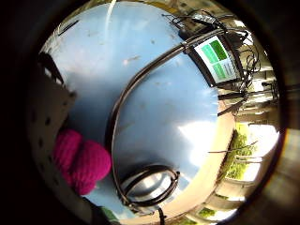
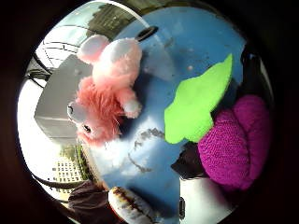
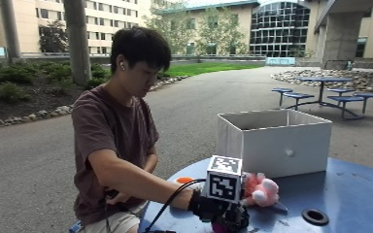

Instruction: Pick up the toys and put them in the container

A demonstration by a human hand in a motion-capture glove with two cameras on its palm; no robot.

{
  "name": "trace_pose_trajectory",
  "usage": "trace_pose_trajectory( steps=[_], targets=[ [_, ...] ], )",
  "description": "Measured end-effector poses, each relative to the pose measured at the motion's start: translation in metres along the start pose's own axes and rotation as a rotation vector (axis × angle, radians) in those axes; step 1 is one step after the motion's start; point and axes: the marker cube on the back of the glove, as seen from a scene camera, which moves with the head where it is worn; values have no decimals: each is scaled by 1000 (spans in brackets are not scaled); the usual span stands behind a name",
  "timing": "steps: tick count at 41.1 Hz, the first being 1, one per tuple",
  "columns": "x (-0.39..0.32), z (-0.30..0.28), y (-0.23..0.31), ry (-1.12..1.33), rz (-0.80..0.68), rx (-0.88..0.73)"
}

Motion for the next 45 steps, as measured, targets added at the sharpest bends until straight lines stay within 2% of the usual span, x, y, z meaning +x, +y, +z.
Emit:
trace_pose_trajectory(
  steps=[4,12,22,30,37,45],
  targets=[
    [-13,-25,5,-20,-2,-77],
    [-33,-103,14,34,-35,-66],
    [-77,-239,15,100,-106,70],
    [-148,-331,11,142,-154,168],
    [-219,-373,-3,157,-246,223],
    [-295,-384,-27,132,-348,242]
  ],
)
